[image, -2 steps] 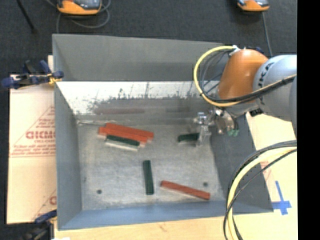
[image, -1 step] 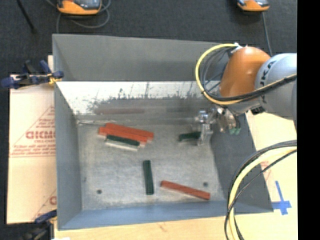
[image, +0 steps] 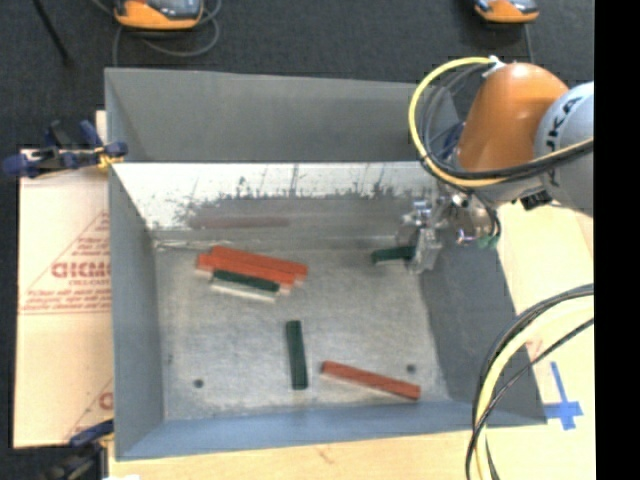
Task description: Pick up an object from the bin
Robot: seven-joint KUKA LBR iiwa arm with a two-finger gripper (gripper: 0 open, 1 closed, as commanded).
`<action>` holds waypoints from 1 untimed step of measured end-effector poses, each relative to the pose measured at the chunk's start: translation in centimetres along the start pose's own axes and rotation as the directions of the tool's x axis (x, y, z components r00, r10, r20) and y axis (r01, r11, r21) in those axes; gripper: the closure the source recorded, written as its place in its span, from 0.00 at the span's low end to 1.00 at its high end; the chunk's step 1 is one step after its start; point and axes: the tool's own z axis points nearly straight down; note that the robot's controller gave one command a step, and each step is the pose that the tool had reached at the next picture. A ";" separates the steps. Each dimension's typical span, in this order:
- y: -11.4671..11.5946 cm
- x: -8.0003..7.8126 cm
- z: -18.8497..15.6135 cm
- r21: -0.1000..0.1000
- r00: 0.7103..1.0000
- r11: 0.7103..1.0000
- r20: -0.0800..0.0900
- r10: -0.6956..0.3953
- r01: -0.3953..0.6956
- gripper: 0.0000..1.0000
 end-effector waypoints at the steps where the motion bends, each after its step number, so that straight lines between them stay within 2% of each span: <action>1: -0.2 -0.1 -0.6 -0.001 1.000 1.000 -0.004 0.003 -0.003 1.00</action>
Offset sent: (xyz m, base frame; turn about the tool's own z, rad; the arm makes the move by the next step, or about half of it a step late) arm -0.0001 -0.0001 0.0044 0.0000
